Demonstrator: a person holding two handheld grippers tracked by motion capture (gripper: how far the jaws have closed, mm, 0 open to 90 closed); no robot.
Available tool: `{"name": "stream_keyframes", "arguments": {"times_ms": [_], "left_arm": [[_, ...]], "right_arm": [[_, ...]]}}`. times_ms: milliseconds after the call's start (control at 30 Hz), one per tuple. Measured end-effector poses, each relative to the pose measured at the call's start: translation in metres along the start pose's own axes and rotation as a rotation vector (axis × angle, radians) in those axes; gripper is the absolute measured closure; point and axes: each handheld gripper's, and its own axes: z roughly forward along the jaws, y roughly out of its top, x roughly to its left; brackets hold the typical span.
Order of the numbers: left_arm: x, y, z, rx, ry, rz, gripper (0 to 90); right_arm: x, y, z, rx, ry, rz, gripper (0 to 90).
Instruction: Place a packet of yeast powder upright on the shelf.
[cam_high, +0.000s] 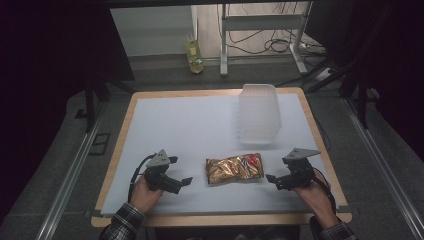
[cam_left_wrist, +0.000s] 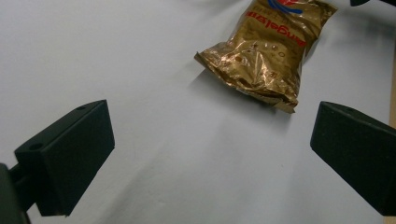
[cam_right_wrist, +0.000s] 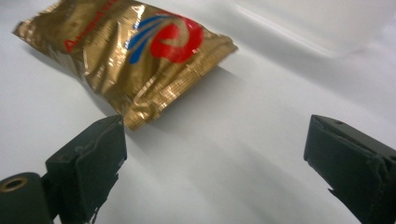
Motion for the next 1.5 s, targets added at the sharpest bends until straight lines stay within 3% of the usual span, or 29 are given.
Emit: {"name": "stream_keyframes", "arguments": {"times_ms": [100, 300, 467, 633, 733, 833, 967, 1233, 1500], "left_arm": [[0.001, 0.000, 0.001, -0.001, -0.004, -0.002, 0.0], [-0.002, 0.001, 0.003, 0.025, 0.029, 0.028, 0.0], [-0.004, 0.002, 0.005, 0.055, 0.048, 0.039, 1.1], [-0.003, 0.004, 0.003, 0.038, 0.063, 0.015, 2.7], [-0.001, 0.006, 0.000, 0.020, 0.047, -0.005, 6.2], [-0.003, 0.007, 0.000, 0.023, 0.051, -0.001, 8.4], [-0.011, 0.011, 0.001, 0.035, 0.073, 0.066, 13.5], [-0.019, 0.019, 0.006, 0.045, 0.053, 0.096, 16.8], [-0.023, 0.025, 0.010, 0.036, 0.059, 0.112, 20.1]], "right_arm": [[0.002, 0.001, 0.003, -0.001, 0.028, -0.019, 4.2], [0.005, -0.001, 0.006, 0.027, 0.020, -0.089, 4.3], [0.005, -0.001, 0.007, 0.025, 0.024, -0.098, 4.3], [0.004, -0.002, 0.007, 0.025, 0.024, -0.101, 4.3], [0.004, -0.002, 0.006, 0.026, 0.011, -0.107, 4.3], [0.002, -0.002, 0.005, 0.023, 0.012, -0.101, 4.3], [0.002, -0.002, 0.005, 0.025, 0.014, -0.099, 4.3], [0.001, -0.002, 0.005, 0.020, 0.015, -0.099, 4.3], [0.002, -0.002, 0.005, 0.015, 0.014, -0.109, 4.3]]}}
